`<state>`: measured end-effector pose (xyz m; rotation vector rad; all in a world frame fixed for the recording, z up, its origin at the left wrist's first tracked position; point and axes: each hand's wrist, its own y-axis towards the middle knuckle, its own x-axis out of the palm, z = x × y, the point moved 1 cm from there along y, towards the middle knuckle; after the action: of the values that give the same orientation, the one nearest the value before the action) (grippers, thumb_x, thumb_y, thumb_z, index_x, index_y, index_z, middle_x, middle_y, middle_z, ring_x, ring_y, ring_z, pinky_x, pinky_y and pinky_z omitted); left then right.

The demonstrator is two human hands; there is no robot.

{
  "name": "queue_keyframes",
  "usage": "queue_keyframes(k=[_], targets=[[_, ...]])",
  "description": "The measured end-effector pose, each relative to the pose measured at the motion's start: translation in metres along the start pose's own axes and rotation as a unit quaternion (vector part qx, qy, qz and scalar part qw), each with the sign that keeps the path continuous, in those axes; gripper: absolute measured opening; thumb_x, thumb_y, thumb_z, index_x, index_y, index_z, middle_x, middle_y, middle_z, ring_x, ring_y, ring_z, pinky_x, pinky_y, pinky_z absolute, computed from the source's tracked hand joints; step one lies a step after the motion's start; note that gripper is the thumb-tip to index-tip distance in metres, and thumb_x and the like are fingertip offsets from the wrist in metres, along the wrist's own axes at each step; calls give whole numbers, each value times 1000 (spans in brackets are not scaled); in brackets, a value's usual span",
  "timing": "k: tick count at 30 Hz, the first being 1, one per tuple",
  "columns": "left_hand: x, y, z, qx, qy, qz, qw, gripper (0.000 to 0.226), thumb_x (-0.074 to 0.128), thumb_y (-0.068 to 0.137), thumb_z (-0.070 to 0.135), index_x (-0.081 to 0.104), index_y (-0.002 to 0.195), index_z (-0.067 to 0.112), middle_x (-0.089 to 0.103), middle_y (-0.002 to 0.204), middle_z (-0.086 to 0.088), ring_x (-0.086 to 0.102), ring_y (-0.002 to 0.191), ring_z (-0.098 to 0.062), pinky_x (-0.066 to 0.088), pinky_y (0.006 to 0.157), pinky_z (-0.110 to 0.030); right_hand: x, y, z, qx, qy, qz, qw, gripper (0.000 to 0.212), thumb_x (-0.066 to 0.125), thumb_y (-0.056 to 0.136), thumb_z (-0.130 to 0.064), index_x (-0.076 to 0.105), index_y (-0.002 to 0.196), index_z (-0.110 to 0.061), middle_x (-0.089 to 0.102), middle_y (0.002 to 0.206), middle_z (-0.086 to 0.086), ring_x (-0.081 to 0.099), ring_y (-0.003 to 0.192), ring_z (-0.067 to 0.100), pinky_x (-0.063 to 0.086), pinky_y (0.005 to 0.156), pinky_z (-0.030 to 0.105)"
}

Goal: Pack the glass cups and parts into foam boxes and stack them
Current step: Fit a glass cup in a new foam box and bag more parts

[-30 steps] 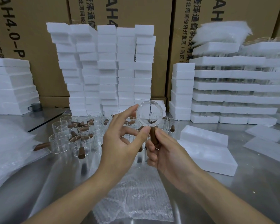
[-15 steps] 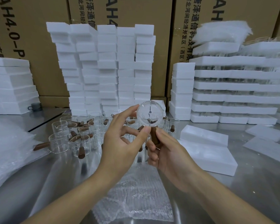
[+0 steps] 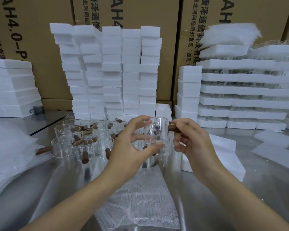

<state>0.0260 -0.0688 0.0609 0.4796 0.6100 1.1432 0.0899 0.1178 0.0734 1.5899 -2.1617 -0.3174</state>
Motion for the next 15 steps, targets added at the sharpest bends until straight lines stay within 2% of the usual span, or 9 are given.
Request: queue_keyframes(k=[4,7,9,12,15], targets=[[-2,2,-2,-5,-27,12,1000,68,93,71,59,57,129,60,63,135,36,75,107,-3,59,79,-19,2,-3,4,-27,-17,-24,999,49,50,75,-15,70,120,-16,75,107,5,65,81,16,53,59,29],[-3,5,-3,-34,-76,18,996,66,92,69,55,60,126,58,69,139,20,76,111,-9,59,81,-32,6,-9,7,-58,-100,-50,992,59,49,73,-8,69,122,-34,72,124,-6,67,100,10,60,71,29],[-3,6,-3,-43,-90,9,995,65,92,70,55,60,126,57,71,140,15,76,113,-12,57,77,-30,9,-11,10,-73,-163,-79,981,61,58,80,-6,63,128,-44,66,134,-16,64,117,6,62,83,33],[-4,7,-3,-54,-115,-10,992,64,90,71,53,61,128,56,71,140,17,75,116,-15,58,65,-24,13,-13,12,-81,-177,-95,976,52,76,91,-24,57,135,-42,62,141,-18,60,131,6,64,92,42],[-4,6,-4,-63,-113,-30,991,71,88,70,54,60,135,53,69,138,23,72,121,-13,59,64,-24,12,-12,8,-81,-173,-74,979,53,83,83,-46,61,131,-43,65,137,-18,60,133,5,63,96,42]])
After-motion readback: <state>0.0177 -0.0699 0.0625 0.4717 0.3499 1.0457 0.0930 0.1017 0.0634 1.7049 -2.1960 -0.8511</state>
